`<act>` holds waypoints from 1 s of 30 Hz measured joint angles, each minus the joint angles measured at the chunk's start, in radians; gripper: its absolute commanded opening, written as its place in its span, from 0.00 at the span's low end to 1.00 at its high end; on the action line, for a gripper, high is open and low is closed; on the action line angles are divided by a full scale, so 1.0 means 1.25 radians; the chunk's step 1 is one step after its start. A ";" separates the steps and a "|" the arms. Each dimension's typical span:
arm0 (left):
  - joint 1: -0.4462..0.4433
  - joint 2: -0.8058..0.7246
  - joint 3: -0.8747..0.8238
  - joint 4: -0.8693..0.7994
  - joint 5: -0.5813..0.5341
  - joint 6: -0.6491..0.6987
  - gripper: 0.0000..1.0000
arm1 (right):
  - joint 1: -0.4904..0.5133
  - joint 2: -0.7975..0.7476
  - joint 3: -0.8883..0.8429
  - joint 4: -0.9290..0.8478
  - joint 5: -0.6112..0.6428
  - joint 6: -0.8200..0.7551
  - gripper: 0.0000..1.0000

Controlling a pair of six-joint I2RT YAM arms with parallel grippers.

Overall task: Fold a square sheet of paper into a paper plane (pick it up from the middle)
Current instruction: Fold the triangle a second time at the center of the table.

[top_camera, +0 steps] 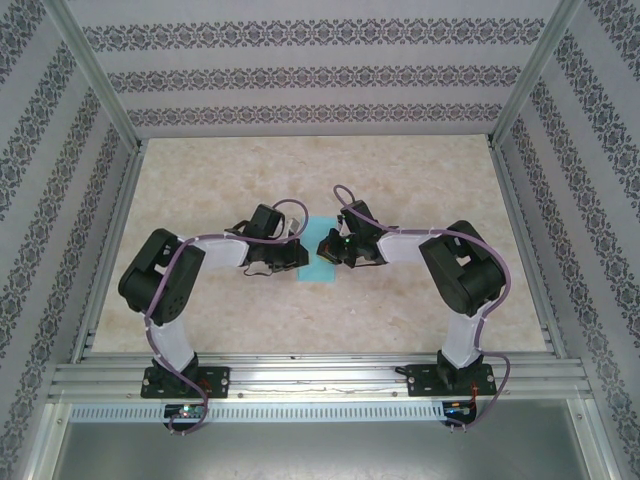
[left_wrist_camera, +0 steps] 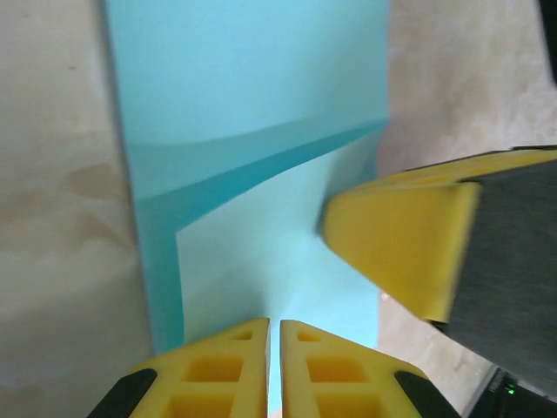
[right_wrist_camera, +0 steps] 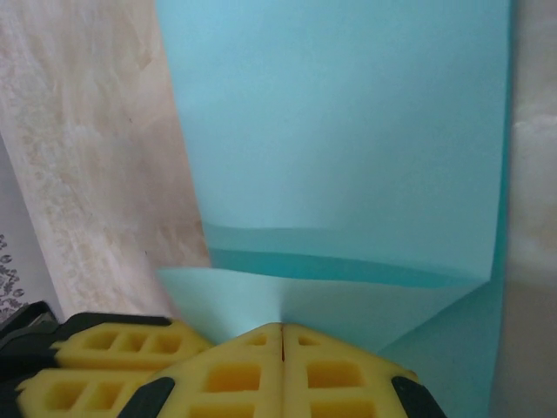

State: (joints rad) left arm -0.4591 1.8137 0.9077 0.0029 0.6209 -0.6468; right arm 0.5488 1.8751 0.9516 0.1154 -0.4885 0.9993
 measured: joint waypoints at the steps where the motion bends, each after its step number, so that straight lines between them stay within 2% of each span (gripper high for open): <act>1: 0.000 0.006 0.000 -0.001 -0.004 0.003 0.13 | 0.003 0.000 0.001 0.000 0.000 0.000 0.00; 12: 0.000 0.017 0.000 -0.005 -0.013 0.035 0.12 | 0.045 0.005 0.002 0.010 0.000 0.016 0.00; 17: 0.000 0.018 0.001 -0.009 -0.014 0.050 0.09 | 0.046 0.021 0.001 0.013 0.002 0.022 0.00; 30: 0.000 0.020 0.016 -0.041 -0.024 0.096 0.04 | 0.003 0.029 -0.025 0.057 -0.014 0.045 0.00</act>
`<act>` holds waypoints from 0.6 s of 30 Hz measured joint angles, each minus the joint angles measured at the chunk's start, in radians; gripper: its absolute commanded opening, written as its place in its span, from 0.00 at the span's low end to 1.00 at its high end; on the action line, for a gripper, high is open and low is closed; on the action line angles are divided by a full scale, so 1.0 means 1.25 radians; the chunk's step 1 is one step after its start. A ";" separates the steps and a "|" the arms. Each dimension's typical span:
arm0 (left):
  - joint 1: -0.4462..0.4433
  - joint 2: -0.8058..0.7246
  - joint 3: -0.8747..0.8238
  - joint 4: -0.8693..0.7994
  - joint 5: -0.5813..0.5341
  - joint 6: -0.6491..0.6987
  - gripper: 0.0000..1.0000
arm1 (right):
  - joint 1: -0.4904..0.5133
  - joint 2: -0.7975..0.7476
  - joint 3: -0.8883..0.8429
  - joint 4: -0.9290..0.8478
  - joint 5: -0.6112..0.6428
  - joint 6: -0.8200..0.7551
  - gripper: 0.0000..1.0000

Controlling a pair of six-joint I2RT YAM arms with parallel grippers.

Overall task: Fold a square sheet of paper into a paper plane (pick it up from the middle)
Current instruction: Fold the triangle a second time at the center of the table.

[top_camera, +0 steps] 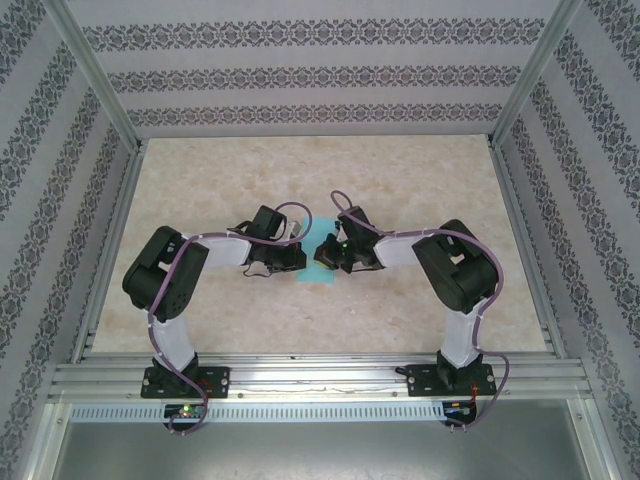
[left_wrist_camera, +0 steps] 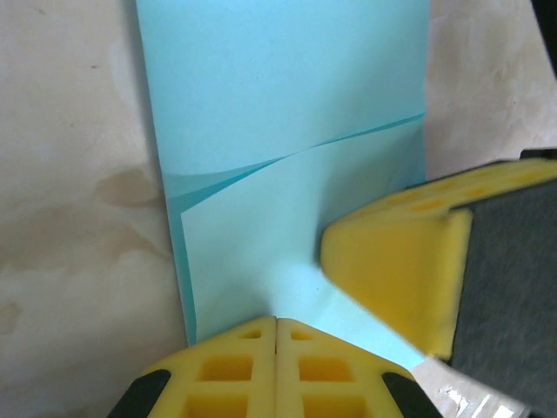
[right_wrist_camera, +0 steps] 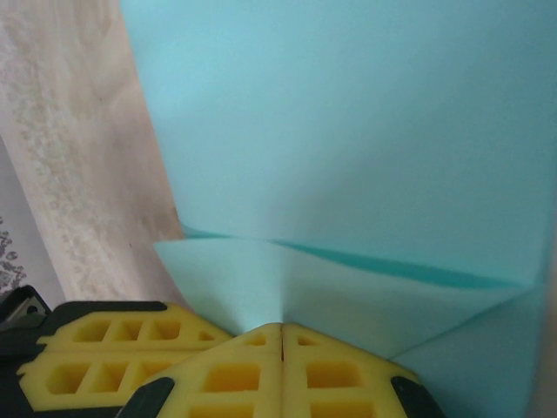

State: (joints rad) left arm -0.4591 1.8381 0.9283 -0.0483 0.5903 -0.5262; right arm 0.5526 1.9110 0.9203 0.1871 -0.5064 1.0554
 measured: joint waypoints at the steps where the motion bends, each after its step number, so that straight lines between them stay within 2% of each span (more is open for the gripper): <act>1: 0.000 0.000 0.001 -0.003 -0.001 0.003 0.04 | -0.009 0.000 0.000 0.000 -0.001 0.000 0.00; 12: -0.004 0.000 0.003 -0.006 -0.004 0.012 0.04 | -0.111 -0.003 0.000 -0.006 -0.005 -0.006 0.00; 18: -0.004 0.000 0.003 -0.007 -0.003 0.012 0.04 | -0.104 -0.061 0.000 -0.060 0.025 -0.024 0.00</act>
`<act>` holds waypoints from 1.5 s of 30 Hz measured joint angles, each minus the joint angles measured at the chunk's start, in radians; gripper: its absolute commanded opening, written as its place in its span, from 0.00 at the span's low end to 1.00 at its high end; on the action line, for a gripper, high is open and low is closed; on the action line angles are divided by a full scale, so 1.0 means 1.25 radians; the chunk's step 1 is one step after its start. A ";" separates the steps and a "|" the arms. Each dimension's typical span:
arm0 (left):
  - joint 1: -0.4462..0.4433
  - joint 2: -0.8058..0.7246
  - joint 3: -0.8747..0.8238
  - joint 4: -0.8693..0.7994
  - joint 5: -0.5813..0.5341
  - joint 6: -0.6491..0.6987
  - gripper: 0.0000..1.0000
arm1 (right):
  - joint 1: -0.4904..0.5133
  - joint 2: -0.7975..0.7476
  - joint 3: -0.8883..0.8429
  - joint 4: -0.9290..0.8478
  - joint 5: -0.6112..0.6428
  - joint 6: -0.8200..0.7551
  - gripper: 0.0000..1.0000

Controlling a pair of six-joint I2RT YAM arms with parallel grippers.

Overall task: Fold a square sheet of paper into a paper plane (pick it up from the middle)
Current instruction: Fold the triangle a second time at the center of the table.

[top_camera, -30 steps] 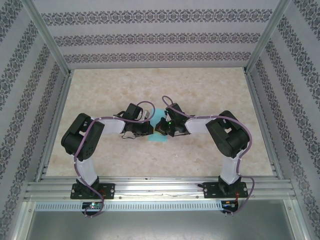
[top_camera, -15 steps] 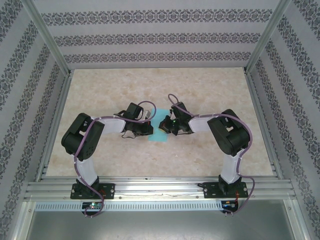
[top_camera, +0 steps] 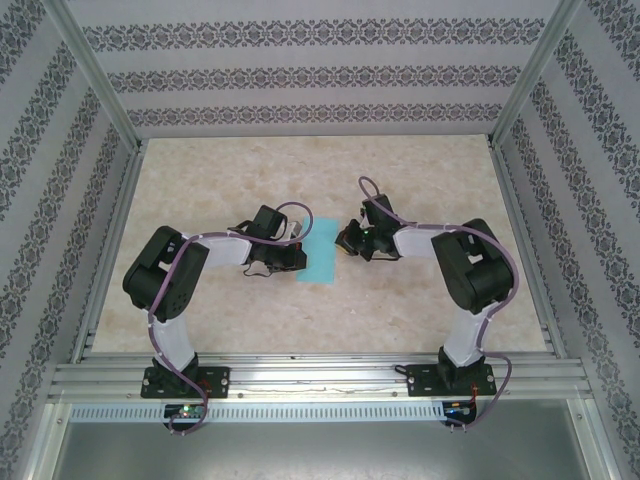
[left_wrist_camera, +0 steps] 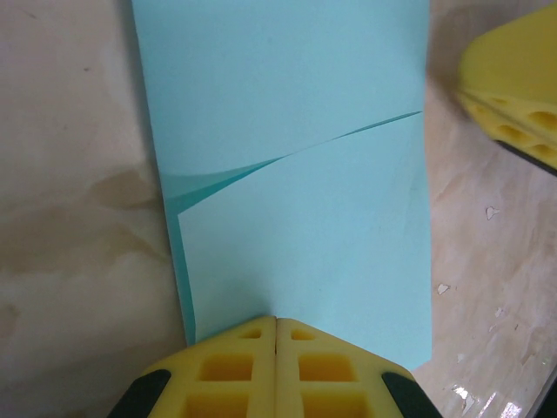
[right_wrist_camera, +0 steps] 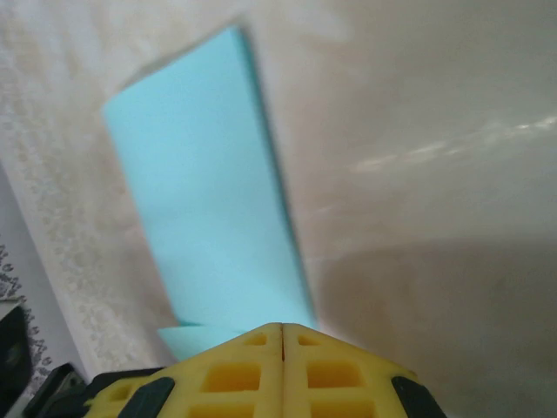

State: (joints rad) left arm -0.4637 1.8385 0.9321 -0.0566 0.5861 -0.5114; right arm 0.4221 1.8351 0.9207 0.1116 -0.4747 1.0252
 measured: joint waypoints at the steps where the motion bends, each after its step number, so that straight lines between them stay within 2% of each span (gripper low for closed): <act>1: 0.000 0.000 0.000 0.000 0.000 0.000 0.03 | 0.009 -0.016 0.001 -0.004 0.004 -0.004 0.00; 8: 0.000 0.000 0.002 -0.002 0.000 0.000 0.04 | 0.080 -0.017 0.018 0.004 0.002 -0.005 0.00; 19: 0.000 0.000 0.027 -0.060 -0.001 0.008 0.04 | 0.047 0.044 0.012 -0.005 0.002 -0.007 0.00; 21: -0.001 -0.001 0.038 -0.079 -0.001 0.007 0.08 | 0.045 0.044 0.011 -0.005 0.002 -0.009 0.00; 24: -0.003 -0.014 0.059 -0.101 -0.004 0.002 0.09 | 0.042 0.044 0.009 -0.002 -0.002 -0.009 0.00; 31: -0.044 -0.035 0.128 -0.108 0.006 -0.026 0.08 | 0.041 0.044 0.008 -0.001 -0.004 -0.009 0.00; 36: -0.074 0.001 0.152 -0.108 0.003 -0.042 0.07 | 0.041 0.044 0.005 0.007 -0.004 -0.009 0.00; 45: -0.074 0.069 0.132 -0.104 -0.036 -0.046 0.07 | 0.042 0.044 0.004 0.008 -0.005 -0.009 0.00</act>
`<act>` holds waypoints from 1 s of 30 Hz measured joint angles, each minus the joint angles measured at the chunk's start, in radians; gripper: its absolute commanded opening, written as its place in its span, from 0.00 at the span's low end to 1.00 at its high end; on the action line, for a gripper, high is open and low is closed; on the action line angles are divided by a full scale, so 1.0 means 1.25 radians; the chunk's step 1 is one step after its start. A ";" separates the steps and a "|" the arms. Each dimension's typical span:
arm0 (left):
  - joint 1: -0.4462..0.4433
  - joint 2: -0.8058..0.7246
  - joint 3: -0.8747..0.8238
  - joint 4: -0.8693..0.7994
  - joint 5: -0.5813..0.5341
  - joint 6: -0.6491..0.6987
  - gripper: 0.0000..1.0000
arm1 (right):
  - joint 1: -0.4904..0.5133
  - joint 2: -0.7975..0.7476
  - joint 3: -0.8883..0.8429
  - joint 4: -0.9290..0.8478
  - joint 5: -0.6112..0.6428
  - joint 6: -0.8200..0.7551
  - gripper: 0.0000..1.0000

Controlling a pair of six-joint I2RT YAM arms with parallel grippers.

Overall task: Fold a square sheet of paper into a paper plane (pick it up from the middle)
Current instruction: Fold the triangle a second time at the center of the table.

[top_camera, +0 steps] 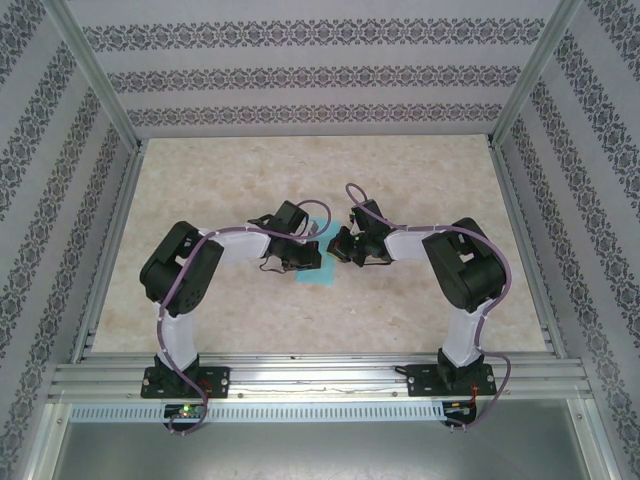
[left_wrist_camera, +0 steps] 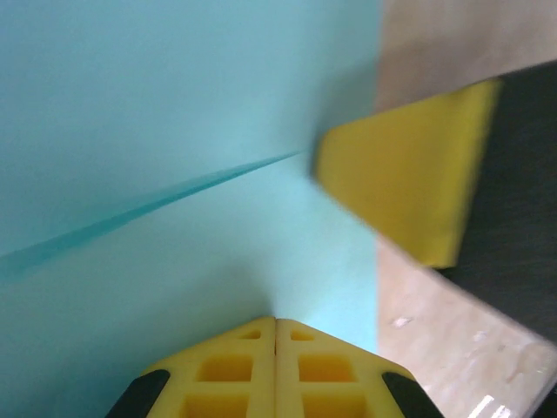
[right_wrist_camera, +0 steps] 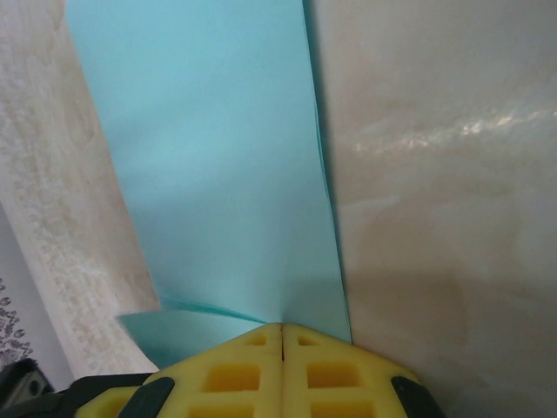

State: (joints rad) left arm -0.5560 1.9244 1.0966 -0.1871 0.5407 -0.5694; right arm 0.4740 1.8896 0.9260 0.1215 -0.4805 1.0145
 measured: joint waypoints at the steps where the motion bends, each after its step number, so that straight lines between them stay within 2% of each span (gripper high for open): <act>1: 0.000 -0.001 -0.001 0.000 -0.003 0.000 0.07 | 0.000 0.000 0.000 0.001 0.000 0.000 0.00; 14: 0.000 -0.050 -0.100 0.096 0.001 -0.021 0.10 | 0.005 0.000 -0.006 0.001 -0.024 0.000 0.00; 22: 0.005 -0.065 -0.117 0.096 0.003 -0.033 0.11 | 0.005 0.000 -0.009 0.002 -0.031 0.000 0.00; 30: 0.012 -0.064 -0.119 0.095 0.021 -0.045 0.07 | 0.020 -0.031 -0.008 -0.023 -0.016 -0.024 0.00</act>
State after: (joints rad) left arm -0.5411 1.8446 0.9482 -0.0681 0.5674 -0.6254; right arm 0.4995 1.8511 0.9161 0.0925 -0.5007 0.9848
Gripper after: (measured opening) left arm 0.079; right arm 0.049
